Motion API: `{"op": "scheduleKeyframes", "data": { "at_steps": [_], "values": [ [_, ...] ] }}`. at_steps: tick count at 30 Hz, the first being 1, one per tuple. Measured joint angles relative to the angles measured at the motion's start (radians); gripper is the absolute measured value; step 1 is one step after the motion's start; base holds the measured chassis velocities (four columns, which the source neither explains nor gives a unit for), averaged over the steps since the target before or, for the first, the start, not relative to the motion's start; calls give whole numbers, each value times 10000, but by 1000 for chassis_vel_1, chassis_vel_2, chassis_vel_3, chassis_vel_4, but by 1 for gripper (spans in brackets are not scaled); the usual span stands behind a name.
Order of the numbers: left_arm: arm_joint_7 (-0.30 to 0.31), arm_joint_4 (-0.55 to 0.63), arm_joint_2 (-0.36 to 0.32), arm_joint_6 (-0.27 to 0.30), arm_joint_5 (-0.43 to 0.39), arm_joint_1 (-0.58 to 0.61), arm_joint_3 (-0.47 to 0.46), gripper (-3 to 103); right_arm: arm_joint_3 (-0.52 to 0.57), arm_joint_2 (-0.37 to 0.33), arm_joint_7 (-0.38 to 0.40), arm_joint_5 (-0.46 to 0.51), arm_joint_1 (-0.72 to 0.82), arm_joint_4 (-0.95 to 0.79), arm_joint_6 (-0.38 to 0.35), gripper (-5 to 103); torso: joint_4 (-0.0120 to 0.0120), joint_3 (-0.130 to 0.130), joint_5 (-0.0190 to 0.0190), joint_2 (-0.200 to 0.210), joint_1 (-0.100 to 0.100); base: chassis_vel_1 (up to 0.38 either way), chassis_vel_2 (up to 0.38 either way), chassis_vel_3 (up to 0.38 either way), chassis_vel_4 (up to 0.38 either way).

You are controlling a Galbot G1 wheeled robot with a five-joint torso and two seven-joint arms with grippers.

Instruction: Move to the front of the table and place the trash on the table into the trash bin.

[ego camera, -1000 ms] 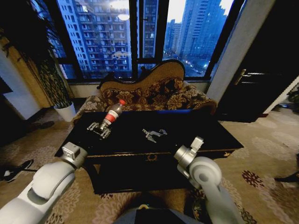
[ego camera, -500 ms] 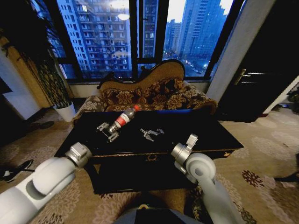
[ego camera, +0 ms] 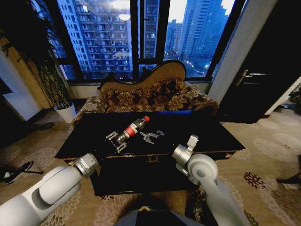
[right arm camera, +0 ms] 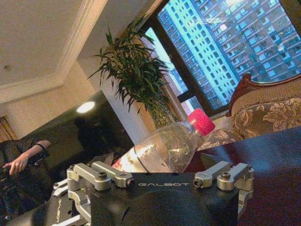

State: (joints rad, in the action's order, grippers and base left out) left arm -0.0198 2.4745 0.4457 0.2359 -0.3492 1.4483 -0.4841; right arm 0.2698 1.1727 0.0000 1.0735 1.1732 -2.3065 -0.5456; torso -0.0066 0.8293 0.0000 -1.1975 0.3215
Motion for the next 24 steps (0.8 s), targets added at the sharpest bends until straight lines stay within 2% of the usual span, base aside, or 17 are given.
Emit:
{"op": "scheduleKeyframes", "data": {
  "at_steps": [17, 22, 24],
  "values": [
    [-78, 126, -640, -147, 152, 1, 56, 40, -324, -32, 15, 125, -86, 44, -47, 100, 0, 0, 0, 0, 0, 0, 0, 0, 0],
    [-85, -39, -419, -265, 223, 77, -106, 40, -401, 22, 0, 119, -87, 92, -53, 100, 1, 0, -1, 1, 0, 0, 0, 0, 0],
    [107, -302, -104, -382, 186, -23, -290, 40, -321, 50, -2, 115, -73, 149, -53, 100, 1, 0, -3, 0, 0, 0, 0, 0, 0]
  ]
}}
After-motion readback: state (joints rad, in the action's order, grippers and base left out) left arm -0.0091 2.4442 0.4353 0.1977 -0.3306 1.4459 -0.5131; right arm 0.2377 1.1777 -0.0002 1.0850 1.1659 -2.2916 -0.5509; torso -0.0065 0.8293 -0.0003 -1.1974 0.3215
